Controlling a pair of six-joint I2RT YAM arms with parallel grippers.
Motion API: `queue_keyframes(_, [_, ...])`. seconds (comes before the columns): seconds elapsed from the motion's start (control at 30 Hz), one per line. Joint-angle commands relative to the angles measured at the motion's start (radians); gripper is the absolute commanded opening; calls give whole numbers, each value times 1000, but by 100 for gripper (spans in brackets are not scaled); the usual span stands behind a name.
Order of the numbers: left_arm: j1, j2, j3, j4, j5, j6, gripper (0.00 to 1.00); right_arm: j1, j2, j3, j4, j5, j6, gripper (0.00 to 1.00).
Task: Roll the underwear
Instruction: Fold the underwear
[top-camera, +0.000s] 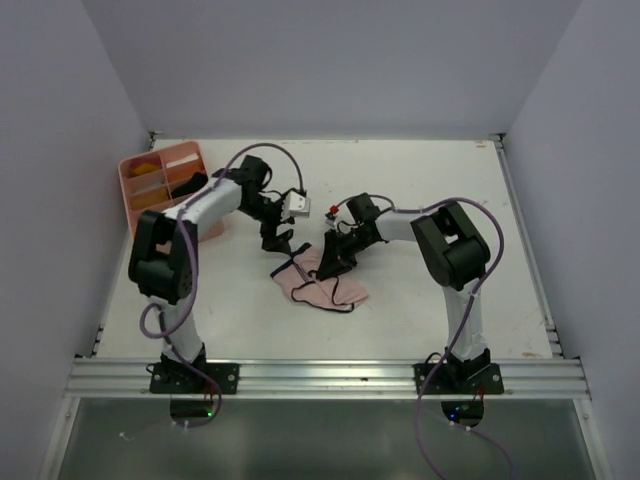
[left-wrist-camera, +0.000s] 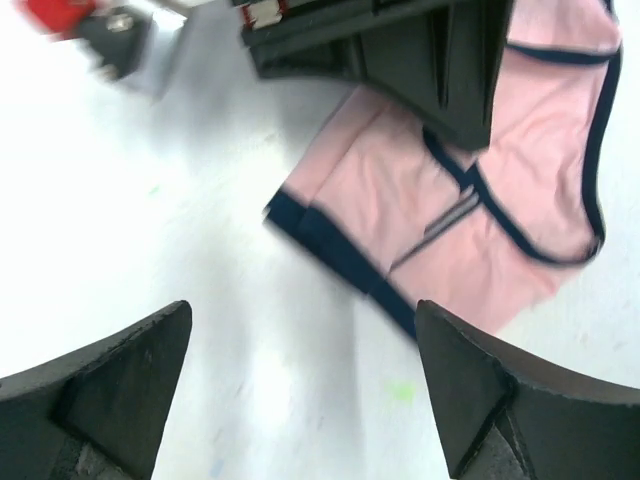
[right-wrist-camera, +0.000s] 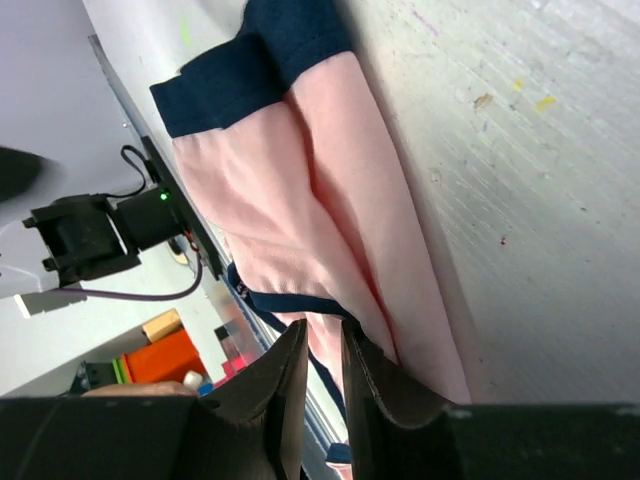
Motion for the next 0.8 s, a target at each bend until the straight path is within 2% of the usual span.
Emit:
queue_keyframes(0.0, [59,-264,-119,17,-19,204,96,-8,19,18,-33,13,-46,24])
queue_keyframes(0.07, [62,-333,-266,34,-88,338,93,-8,16,17,-27,5,-41,24])
queue_keyframes(0.13, [59,-409,-350,39,-119,428,89,-8,8,21,-10,-9,-33,22])
queue_keyframes(0.17, [54,-424,-391,46,-134,478,84,-7,2,24,-10,-13,-30,22])
queue_keyframes(0.27, [25,-443,-480,66,-153,531,76,-8,-15,31,-4,-36,-23,22])
queue_keyframes(0.43, [-59,-438,-552,187,-197,517,72,-8,-46,46,-10,-79,-19,20])
queue_keyframes(0.7, [-109,-401,-600,215,-220,557,63,-8,-116,96,-10,-95,-12,21])
queue_keyframes(0.73, [-118,-395,-602,215,-226,559,61,-8,-100,121,-10,-90,-13,21])
queue_keyframes(0.77, [-121,-388,-598,212,-237,557,53,-8,-89,133,-12,-83,-13,21])
